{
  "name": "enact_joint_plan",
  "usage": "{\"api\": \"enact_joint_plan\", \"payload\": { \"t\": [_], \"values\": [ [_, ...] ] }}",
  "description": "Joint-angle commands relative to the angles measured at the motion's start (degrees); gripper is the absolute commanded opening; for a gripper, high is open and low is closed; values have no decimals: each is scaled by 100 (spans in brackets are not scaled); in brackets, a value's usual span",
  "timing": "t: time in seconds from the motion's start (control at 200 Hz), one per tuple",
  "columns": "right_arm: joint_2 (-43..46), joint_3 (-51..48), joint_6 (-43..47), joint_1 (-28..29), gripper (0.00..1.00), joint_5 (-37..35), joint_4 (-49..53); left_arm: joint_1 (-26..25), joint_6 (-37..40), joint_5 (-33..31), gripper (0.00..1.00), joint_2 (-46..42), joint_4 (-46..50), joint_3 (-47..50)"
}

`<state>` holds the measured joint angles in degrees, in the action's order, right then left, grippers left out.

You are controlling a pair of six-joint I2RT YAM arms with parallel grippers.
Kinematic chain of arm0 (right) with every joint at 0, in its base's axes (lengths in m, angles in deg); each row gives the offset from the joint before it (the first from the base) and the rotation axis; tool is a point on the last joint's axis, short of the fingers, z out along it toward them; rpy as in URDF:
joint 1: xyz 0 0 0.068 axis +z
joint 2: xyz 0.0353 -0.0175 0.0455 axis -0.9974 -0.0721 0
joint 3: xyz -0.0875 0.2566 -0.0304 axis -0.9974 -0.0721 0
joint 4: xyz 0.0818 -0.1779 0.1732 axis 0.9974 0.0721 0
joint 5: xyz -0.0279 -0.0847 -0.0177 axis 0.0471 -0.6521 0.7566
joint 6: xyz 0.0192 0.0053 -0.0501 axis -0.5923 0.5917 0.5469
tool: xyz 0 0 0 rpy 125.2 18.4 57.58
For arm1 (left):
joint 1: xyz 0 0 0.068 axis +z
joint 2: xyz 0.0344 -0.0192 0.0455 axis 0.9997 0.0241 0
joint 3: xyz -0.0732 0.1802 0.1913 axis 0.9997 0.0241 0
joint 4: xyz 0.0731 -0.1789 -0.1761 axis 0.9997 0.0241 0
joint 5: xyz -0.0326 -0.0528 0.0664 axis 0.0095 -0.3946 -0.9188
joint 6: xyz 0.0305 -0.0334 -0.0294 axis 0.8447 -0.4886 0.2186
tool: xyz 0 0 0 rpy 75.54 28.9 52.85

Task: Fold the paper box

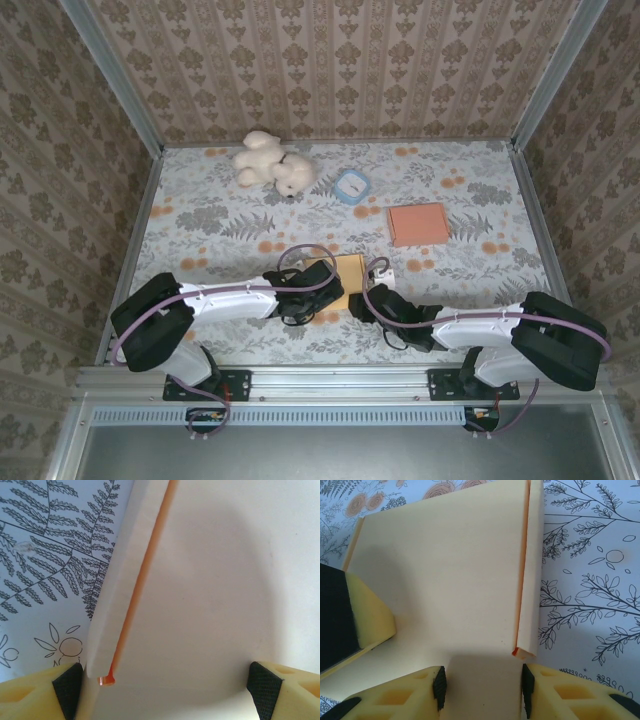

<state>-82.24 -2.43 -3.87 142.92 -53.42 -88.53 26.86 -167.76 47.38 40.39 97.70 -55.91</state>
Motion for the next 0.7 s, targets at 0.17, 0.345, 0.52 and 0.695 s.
{"api": "enact_joint_plan", "payload": {
  "t": [0.17, 0.345, 0.52, 0.695],
  "values": [
    [-160, 25, 116, 86, 47, -157, 411, 32, 141, 55, 87, 176, 774, 198],
    [-129, 29, 112, 113, 48, -144, 428, 40, 143, 60, 87, 167, 774, 198],
    [-153, 34, 102, 134, 49, -127, 410, 41, 145, 64, 87, 168, 775, 198],
    [-148, 34, 101, 139, 52, -163, 455, 41, 147, 47, 87, 132, 801, 196]
  ]
}}
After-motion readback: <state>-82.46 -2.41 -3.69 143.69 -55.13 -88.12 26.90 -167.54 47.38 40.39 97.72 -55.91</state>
